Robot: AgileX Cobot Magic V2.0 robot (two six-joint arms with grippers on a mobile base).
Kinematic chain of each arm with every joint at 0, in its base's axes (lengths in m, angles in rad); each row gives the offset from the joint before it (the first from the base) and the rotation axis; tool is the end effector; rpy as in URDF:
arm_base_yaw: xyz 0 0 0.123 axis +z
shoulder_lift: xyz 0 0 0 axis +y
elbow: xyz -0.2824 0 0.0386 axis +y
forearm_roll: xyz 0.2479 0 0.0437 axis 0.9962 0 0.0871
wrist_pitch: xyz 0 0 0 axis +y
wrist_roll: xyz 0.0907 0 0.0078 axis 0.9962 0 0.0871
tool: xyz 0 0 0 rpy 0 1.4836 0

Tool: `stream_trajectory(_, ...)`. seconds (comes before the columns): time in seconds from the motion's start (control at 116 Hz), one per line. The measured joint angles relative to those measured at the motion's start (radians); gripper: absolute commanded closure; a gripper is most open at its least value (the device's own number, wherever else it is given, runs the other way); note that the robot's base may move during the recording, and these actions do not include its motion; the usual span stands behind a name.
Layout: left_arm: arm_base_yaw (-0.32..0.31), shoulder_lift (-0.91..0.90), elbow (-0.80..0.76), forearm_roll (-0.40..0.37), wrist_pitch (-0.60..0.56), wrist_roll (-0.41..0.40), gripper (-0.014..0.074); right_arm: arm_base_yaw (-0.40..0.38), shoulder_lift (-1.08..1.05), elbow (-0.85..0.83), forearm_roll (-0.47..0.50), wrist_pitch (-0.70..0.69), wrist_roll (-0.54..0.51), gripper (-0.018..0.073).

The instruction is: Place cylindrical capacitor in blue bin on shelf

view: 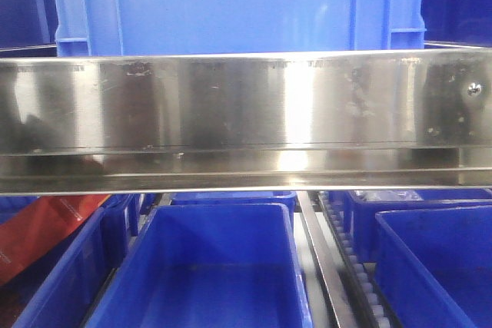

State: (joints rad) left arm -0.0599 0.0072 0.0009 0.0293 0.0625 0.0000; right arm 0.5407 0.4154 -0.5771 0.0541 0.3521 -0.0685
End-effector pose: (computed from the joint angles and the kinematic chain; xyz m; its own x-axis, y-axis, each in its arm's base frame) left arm 0.0571 -0.0033 0.2067 0.0183 0.0282 -0.9994 0.0575 0.9979 0.0292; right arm 0.0723 0.0454 0.3459 -0.0785 -0.0678 -0.9946 -0.5320 0.8466 -0.0157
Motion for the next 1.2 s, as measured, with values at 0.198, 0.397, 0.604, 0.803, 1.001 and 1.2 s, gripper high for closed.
stream_trajectory(0.198,0.0,0.0,0.0,0.0,-0.026,0.0,0.0707,0.0,0.0,0.0,0.0,0.0,0.0,0.0727)
stream_trajectory(0.397,0.0,0.0,0.0,0.0,-0.029,0.0,0.0707,0.0,0.0,0.0,0.0,0.0,0.0,0.0727)
stream_trajectory(0.604,0.0,0.0,0.0,0.0,-0.031,0.0,0.0707,0.0,0.0,0.0,0.0,0.0,0.0,0.0727)
stream_trajectory(0.803,0.0,0.0,0.0,0.0,-0.031,0.0,0.0707,-0.013,0.0,0.002,-0.009,-0.01,0.0,0.0727)
stream_trajectory(1.001,0.0,-0.001,0.0,0.0,-0.031,0.0,0.0707,-0.21,-0.036,0.072,-0.006,-0.103,0.0,0.0727)
stream_trajectory(1.2,0.0,-0.002,0.0,0.0,-0.032,0.0,0.0707,-0.399,-0.165,0.222,0.007,-0.153,0.0,0.0727)
